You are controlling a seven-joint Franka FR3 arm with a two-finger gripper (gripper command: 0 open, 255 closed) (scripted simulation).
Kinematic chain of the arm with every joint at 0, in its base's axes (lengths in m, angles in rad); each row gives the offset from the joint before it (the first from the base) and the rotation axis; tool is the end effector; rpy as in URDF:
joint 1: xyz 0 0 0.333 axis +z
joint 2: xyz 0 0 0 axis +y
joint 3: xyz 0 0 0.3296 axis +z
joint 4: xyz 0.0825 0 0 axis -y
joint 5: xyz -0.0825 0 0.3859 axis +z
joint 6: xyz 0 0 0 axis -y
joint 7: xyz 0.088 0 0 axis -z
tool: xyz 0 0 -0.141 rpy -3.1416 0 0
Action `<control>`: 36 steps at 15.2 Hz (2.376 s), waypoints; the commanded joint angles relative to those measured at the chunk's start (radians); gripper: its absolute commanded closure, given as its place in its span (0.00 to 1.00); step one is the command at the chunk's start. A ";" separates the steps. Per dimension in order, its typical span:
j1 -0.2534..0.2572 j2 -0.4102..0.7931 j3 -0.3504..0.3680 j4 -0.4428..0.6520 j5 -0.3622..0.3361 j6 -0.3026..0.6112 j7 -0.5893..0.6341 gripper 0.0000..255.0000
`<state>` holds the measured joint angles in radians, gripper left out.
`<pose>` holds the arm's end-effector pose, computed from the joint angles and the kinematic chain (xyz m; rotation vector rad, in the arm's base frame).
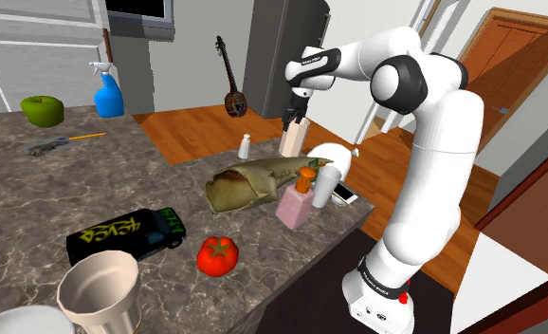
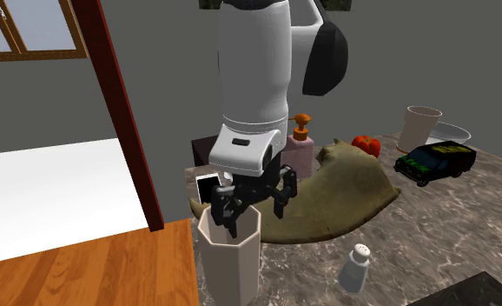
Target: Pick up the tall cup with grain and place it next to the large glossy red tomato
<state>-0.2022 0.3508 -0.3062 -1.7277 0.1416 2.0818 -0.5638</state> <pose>0.5860 -0.2963 0.3672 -3.1346 -0.0094 -0.0457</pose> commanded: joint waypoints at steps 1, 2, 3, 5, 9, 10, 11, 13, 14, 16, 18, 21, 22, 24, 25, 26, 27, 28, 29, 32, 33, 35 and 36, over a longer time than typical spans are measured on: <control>0.000 0.001 0.000 -0.001 0.001 0.003 0.000 0.00; 0.000 0.001 0.000 -0.001 0.001 0.003 0.000 0.00; 0.000 0.001 0.000 -0.001 0.001 0.003 0.000 0.00; 0.000 0.001 0.000 -0.001 0.001 0.003 0.000 0.00; 0.000 0.001 0.000 -0.001 0.001 0.003 0.000 1.00; 0.000 0.001 0.000 -0.001 0.001 0.003 0.000 1.00; 0.000 0.001 0.000 -0.001 0.001 0.003 0.000 1.00; 0.000 0.001 0.000 -0.002 0.001 0.004 0.000 1.00; 0.000 0.001 0.000 -0.002 0.000 0.003 0.000 1.00; 0.000 0.001 0.000 -0.001 0.001 0.003 0.000 1.00; 0.001 -0.008 -0.001 0.013 -0.004 -0.020 0.003 1.00; 0.001 -0.021 -0.004 0.036 -0.009 -0.055 0.007 1.00; 0.002 -0.025 -0.004 0.044 -0.011 -0.067 0.008 1.00; 0.002 -0.032 -0.006 0.062 -0.014 -0.091 0.011 1.00; 0.002 -0.035 -0.006 0.071 -0.016 -0.103 0.012 1.00; 0.002 -0.038 -0.007 0.080 -0.017 -0.116 0.013 1.00; 0.002 -0.041 -0.007 0.090 -0.019 -0.128 0.014 1.00; 0.002 -0.044 -0.008 0.099 -0.020 -0.140 0.015 1.00; 0.002 -0.046 -0.008 0.110 -0.021 -0.153 0.016 1.00; 0.001 -0.053 -0.010 0.142 -0.024 -0.190 0.019 1.00; 0.001 -0.054 -0.010 0.153 -0.025 -0.203 0.020 1.00; 0.000 -0.057 -0.011 0.177 -0.026 -0.229 0.022 1.00; 0.000 -0.057 -0.011 0.189 -0.027 -0.242 0.022 1.00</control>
<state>-0.2027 0.2979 -0.3166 -1.5462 0.1160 1.8506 -0.5422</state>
